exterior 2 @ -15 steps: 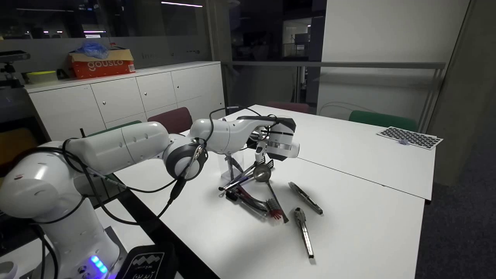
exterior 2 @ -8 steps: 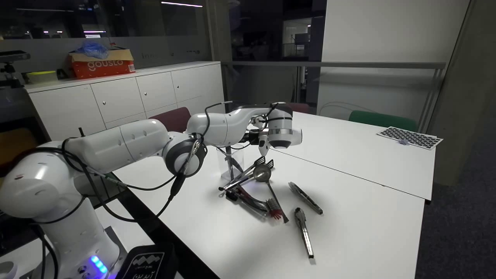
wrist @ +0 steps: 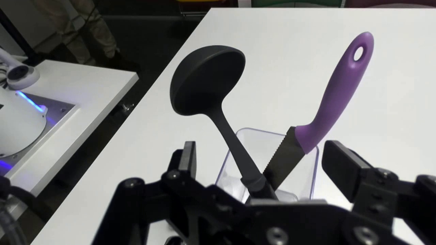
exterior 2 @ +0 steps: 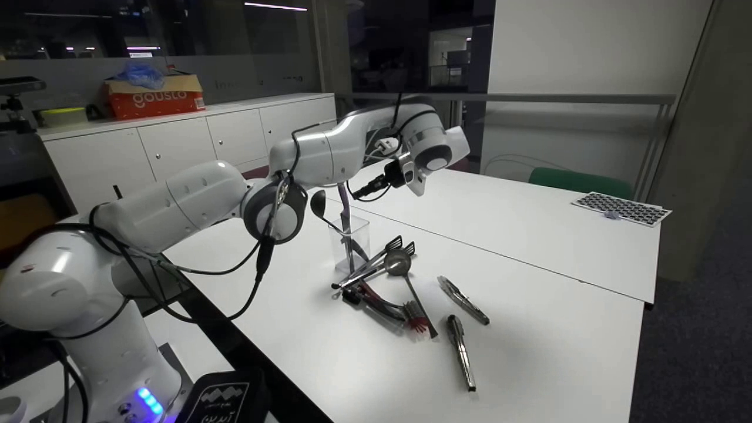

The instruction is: Remove the tool from the utensil holder and put a tool in another one

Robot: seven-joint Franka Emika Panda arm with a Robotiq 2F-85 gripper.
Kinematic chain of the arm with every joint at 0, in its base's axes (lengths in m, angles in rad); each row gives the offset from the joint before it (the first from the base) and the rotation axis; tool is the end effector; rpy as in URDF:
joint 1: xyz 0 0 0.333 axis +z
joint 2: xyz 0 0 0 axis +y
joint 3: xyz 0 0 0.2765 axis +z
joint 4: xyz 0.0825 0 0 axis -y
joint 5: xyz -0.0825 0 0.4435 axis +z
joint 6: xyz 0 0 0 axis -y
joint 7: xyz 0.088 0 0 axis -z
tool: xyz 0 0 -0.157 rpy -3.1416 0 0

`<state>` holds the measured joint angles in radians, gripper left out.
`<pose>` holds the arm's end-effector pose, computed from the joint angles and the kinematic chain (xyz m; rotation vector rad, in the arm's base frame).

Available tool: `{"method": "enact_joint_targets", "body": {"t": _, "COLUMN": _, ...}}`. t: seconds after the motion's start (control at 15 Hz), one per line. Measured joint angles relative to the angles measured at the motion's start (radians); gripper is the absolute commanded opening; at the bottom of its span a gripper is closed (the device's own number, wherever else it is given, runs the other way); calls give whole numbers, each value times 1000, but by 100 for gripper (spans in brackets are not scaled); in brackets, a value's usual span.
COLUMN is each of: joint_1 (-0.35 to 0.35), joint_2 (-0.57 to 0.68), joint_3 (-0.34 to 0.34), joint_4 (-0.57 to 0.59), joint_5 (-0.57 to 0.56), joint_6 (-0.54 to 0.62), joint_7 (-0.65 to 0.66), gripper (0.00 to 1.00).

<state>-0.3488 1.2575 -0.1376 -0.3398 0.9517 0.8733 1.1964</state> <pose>0.6985 -0.1370 0.2921 -1.9211 1.4391 1.2298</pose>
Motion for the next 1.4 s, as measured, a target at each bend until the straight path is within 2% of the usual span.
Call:
{"method": "enact_joint_targets", "body": {"t": 0.53, "joint_1": -37, "joint_2": -201, "joint_3": -202, "joint_4": 0, "joint_5": -233, "joint_6": 14, "joint_7": -239, "gripper": 100}}
{"method": "enact_joint_targets", "body": {"t": 0.8, "joint_1": -66, "joint_2": -229, "joint_3": -281, "joint_4": -2, "joint_5": -301, "joint_6": 156, "joint_7": -368, "gripper": 100}}
{"method": "enact_joint_targets", "body": {"t": 1.2, "joint_1": -106, "joint_2": -179, "joint_3": -295, "joint_4": -20, "joint_5": -291, "joint_6": 522, "joint_7": -469, "gripper": 100}}
{"method": "enact_joint_targets", "body": {"t": 1.4, "joint_1": -123, "joint_2": -143, "joint_3": -281, "joint_4": -23, "joint_5": -275, "joint_6": 544, "joint_7": -503, "gripper": 100}}
